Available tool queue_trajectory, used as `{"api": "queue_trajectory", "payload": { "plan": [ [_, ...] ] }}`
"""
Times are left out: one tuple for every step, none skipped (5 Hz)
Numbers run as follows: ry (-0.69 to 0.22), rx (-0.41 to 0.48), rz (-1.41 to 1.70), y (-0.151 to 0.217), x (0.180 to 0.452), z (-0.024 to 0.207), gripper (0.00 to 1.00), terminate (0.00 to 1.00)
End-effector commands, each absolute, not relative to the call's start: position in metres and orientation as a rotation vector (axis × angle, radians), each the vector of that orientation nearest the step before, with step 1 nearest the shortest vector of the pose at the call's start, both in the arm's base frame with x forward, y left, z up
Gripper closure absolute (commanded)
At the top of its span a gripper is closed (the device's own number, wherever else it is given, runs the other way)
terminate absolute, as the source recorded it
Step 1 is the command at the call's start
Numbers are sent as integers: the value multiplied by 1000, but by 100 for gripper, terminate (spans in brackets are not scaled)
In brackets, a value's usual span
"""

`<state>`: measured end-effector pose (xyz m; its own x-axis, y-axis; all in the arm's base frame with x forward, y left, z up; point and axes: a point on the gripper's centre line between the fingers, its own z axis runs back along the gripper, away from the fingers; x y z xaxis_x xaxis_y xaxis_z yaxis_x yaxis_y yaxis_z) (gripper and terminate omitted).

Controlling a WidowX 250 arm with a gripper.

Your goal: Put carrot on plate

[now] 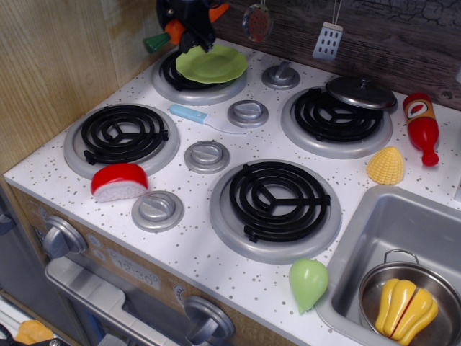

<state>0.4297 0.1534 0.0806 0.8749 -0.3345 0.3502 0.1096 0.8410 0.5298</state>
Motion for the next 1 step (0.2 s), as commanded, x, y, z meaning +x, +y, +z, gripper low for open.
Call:
{"api": "queue_trajectory", "payload": {
  "plan": [
    [-516,545,-259,157,437,102,0,100]
  ]
}}
